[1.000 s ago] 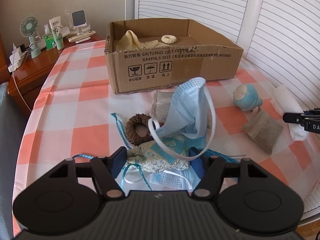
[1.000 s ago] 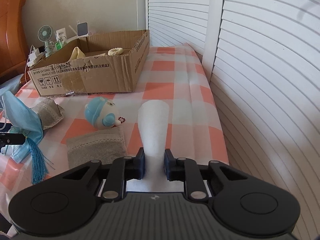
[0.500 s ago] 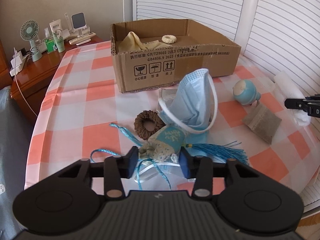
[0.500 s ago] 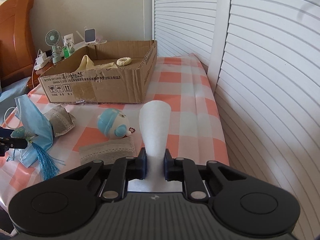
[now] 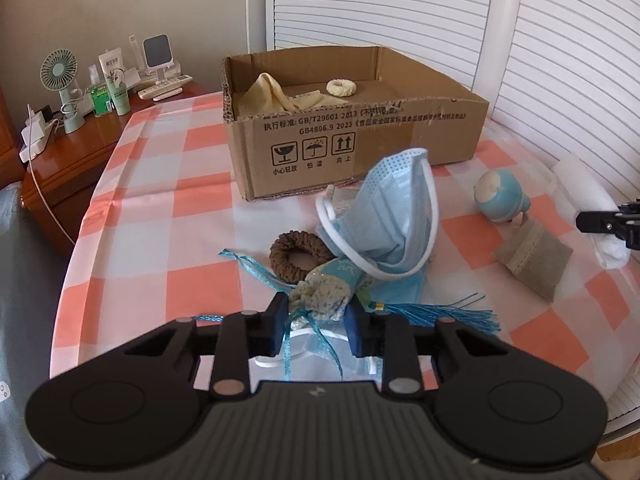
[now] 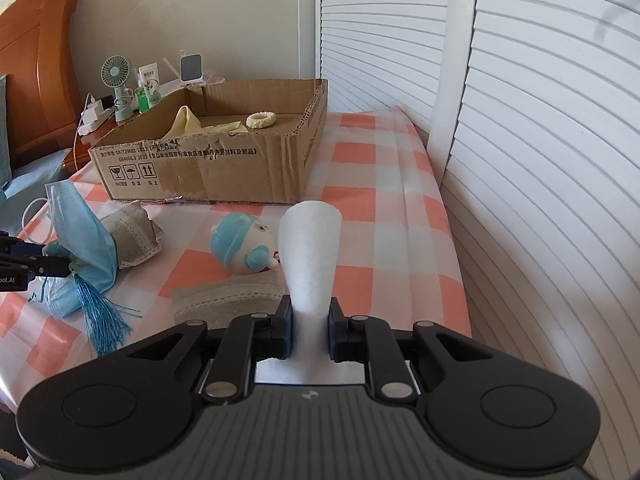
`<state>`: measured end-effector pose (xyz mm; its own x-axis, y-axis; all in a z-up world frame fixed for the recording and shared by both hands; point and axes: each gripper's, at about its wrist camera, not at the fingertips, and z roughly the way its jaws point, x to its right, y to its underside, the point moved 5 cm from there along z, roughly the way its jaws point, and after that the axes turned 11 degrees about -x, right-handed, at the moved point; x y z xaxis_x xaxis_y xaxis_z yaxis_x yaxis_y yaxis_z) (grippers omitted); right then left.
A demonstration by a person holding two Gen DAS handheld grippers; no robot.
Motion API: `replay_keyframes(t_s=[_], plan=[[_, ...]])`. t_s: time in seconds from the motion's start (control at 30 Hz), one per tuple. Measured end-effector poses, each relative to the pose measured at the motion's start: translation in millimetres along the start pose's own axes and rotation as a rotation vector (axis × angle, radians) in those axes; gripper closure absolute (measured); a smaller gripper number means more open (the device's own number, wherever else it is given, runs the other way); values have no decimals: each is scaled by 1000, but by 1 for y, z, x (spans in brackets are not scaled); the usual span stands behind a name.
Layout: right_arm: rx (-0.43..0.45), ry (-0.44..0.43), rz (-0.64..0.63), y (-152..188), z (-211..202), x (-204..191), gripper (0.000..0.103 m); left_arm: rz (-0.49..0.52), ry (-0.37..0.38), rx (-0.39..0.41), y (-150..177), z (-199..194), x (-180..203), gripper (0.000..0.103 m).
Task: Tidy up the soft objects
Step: 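Lift the white towel toward the box with the right gripper while the left gripper lifts the blue patterned pouch, then release the pouch into the box with the left gripper while the right gripper lowers the towel in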
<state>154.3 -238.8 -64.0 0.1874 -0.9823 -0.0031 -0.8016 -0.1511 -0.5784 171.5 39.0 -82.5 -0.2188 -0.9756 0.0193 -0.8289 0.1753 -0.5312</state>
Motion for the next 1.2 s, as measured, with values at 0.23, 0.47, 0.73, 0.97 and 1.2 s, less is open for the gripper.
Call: replay_keyframes(t_s=[0.23,0.47,0.73,0.97,1.2], plan=[[19,3,-64,-6,-13,-9,84,61,-15,22,-2,-36,-3,75],[50,-1,-151,-20,-30,-21,84,105,-4,61,-16,-81,-11,75],[101,-22,-228,-46,-42,-38,84,130,9,133,-57,-114,-16,75],[138,-27,-259,-78,-40,-43,84,189,-8,197,-121,-108,-7,74],[157,-23,-262,-101,-33,-44,84,170,-24,212,-185,-65,8,72]])
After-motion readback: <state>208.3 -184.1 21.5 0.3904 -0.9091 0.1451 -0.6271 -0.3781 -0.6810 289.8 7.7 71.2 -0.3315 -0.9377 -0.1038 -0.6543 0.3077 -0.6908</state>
